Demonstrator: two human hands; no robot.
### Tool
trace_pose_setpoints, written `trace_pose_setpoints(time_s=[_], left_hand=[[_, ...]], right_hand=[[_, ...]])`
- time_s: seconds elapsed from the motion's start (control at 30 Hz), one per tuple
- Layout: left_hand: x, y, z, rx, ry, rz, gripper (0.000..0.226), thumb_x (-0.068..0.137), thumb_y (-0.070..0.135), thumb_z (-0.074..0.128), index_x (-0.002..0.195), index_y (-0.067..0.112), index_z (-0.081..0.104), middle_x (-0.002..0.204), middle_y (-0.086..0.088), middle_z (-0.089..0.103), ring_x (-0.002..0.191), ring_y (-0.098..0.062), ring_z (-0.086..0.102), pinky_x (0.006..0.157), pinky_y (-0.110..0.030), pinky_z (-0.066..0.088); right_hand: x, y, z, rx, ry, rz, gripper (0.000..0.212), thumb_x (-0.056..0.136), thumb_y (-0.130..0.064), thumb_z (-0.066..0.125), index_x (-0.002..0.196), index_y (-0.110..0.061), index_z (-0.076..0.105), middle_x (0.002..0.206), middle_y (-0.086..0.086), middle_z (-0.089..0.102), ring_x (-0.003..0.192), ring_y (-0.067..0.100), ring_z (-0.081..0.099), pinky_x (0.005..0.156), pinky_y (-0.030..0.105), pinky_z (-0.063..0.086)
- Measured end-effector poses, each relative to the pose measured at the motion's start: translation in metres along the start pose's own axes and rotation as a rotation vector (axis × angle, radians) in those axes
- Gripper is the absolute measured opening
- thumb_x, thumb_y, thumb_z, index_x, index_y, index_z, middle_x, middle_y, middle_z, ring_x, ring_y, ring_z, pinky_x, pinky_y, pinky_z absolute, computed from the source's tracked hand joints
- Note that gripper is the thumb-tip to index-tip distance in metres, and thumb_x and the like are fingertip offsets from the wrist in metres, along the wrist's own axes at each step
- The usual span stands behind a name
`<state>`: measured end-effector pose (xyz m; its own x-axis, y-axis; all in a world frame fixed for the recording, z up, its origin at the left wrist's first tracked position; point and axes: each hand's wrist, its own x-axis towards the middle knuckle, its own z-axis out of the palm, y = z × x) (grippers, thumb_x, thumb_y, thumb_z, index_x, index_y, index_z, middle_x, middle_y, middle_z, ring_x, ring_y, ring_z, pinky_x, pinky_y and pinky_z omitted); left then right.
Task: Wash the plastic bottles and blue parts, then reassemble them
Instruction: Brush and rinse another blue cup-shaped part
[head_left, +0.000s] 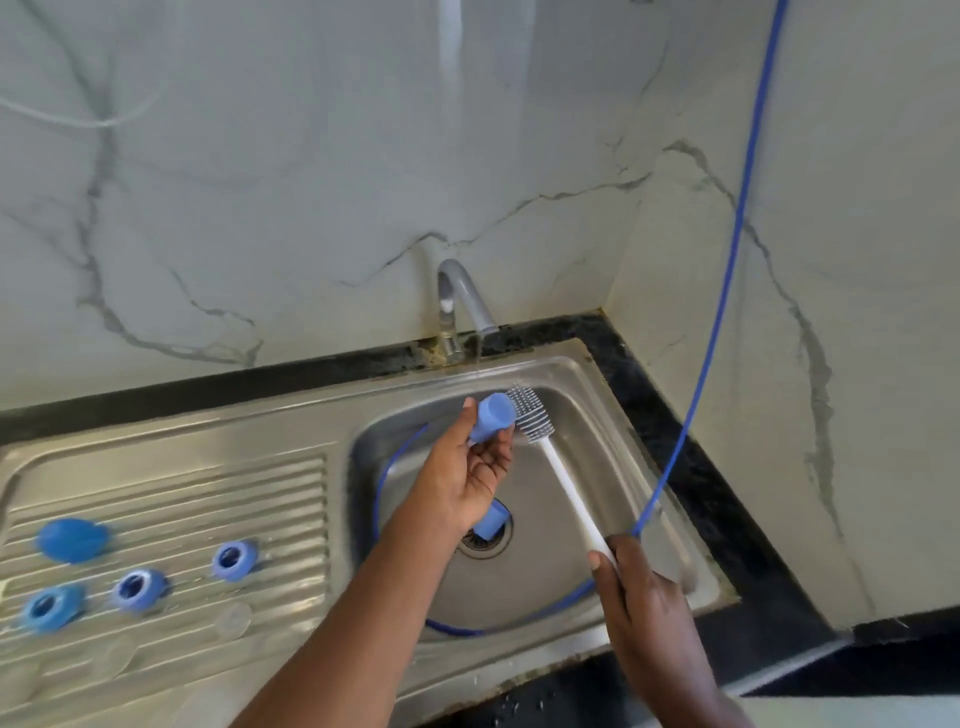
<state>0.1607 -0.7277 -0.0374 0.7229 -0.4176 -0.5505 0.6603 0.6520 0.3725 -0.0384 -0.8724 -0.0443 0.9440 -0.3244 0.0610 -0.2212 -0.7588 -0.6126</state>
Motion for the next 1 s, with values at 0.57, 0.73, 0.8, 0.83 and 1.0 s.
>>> trace_pose_setpoints(time_s=[0.57,0.73,0.8,0.83,1.0], left_hand=[[-0.022,0.0,-0.003,0.092,0.175,0.198,0.03,0.098,0.028,0.065,0.112,0.002,0.066,0.082,-0.012,0.067,0.06,-0.011,0.056,0.056,-0.021,0.053],[-0.025,-0.006,0.003,0.077,0.152,0.174,0.032,0.099,0.028,0.061,0.118,0.001,0.065,0.097,-0.016,0.068,0.063,-0.011,0.057,0.056,-0.021,0.053],[-0.026,-0.008,0.006,0.062,0.138,0.153,0.033,0.1,0.028,0.06,0.118,0.0,0.063,0.099,-0.017,0.069,0.061,-0.01,0.056,0.057,-0.021,0.053],[-0.026,-0.009,0.008,0.052,0.135,0.149,0.033,0.101,0.028,0.059,0.119,0.0,0.063,0.096,-0.016,0.07,0.061,-0.01,0.056,0.058,-0.021,0.052],[-0.024,-0.011,0.016,0.008,0.126,0.135,0.036,0.101,0.028,0.059,0.121,-0.001,0.063,0.088,-0.015,0.073,0.061,-0.01,0.057,0.059,-0.02,0.053]], right_hand=[[0.03,0.011,-0.003,-0.15,-0.15,-0.154,0.043,0.091,-0.067,0.011,0.095,-0.032,0.035,0.054,-0.005,0.04,0.049,0.016,0.042,0.05,0.039,0.042],[0.03,0.017,-0.01,-0.169,-0.159,-0.186,0.039,0.093,-0.064,0.014,0.093,-0.032,0.036,0.052,-0.005,0.037,0.045,0.016,0.041,0.043,0.025,0.027],[0.031,0.019,-0.013,-0.169,-0.145,-0.183,0.04,0.093,-0.063,0.014,0.095,-0.031,0.037,0.052,-0.006,0.037,0.045,0.015,0.041,0.042,0.023,0.026],[0.031,0.02,-0.014,-0.17,-0.151,-0.186,0.042,0.092,-0.064,0.013,0.095,-0.03,0.037,0.052,-0.005,0.038,0.045,0.015,0.042,0.043,0.024,0.026],[0.032,0.025,-0.016,-0.17,-0.144,-0.193,0.04,0.093,-0.064,0.014,0.094,-0.031,0.037,0.052,-0.006,0.036,0.046,0.016,0.041,0.044,0.027,0.027]])
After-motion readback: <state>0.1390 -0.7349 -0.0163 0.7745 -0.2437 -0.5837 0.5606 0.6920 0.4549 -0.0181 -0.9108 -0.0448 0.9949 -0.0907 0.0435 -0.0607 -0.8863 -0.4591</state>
